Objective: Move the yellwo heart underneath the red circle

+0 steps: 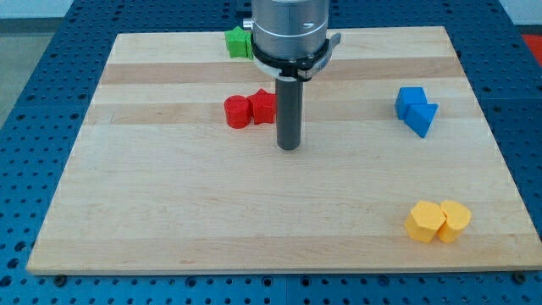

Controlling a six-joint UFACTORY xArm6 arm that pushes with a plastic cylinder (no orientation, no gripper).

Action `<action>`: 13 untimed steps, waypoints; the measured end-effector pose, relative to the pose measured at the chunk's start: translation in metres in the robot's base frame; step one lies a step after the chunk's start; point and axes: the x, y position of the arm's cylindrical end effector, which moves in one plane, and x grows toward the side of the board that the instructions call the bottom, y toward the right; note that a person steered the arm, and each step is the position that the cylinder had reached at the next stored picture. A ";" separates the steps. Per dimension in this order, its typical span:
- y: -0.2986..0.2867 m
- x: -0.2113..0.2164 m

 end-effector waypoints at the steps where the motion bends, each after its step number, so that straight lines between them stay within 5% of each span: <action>1: 0.020 0.003; 5: 0.250 0.041; 6: 0.267 0.050; 9: 0.271 0.150; 10: 0.241 0.152; 13: 0.059 0.061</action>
